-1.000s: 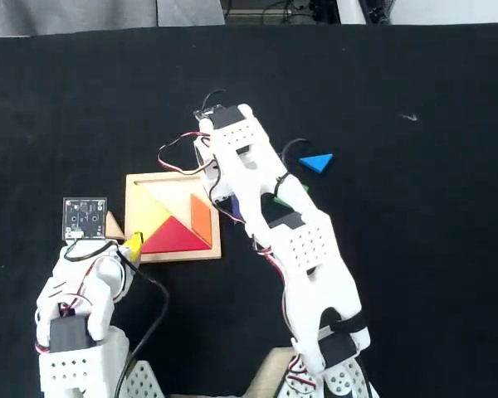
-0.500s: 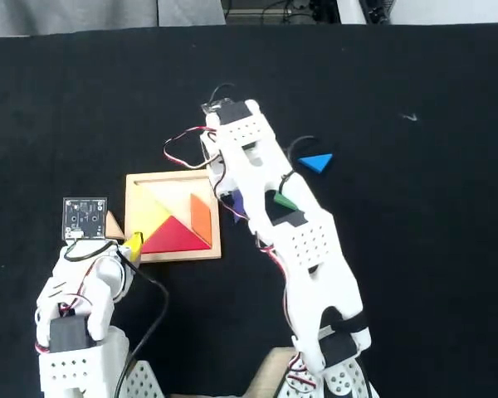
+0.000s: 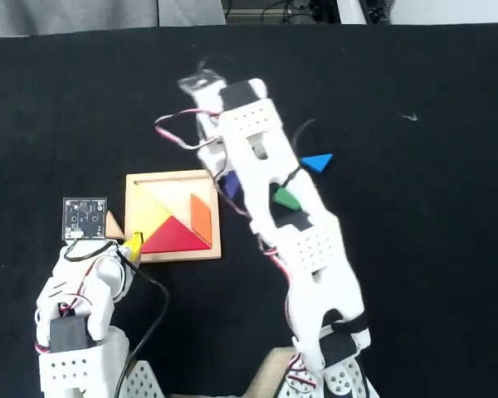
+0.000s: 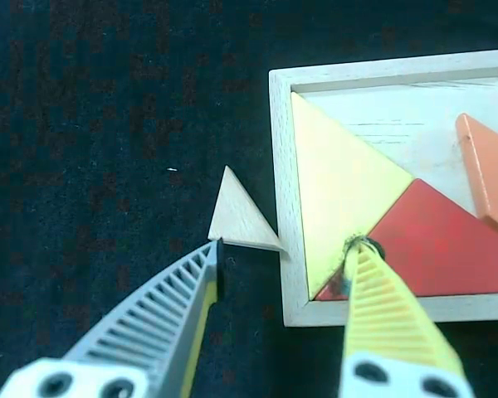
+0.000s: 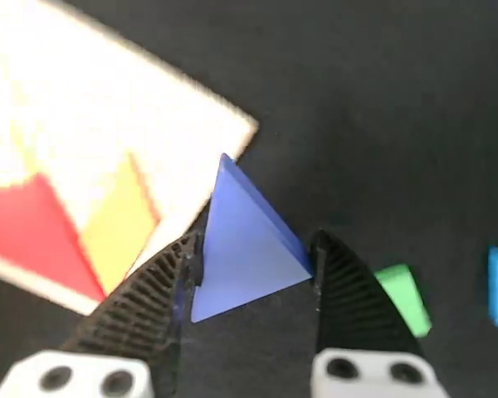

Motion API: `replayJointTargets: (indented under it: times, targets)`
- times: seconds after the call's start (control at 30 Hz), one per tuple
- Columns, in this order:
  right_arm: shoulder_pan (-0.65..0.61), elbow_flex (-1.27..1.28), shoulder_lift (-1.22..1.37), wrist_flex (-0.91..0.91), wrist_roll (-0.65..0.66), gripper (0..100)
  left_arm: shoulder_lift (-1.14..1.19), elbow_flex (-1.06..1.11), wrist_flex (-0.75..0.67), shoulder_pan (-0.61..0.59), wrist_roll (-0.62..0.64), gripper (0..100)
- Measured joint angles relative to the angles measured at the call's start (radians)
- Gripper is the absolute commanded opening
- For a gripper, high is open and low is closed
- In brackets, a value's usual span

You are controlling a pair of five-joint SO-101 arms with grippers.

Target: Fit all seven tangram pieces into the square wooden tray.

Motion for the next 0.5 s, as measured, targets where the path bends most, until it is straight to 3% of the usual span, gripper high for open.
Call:
replayJointTargets:
  times: [0.27,0.5]
  targets:
    - [-0.12,0.0,-0.002,0.0,0.33,11.6,0.0,0.0,0.0,0.0,0.0,24]
    - [-0.141,0.0,0.068,-0.037,0.373,11.7,0.0,0.0,0.0,0.0,0.0,24]
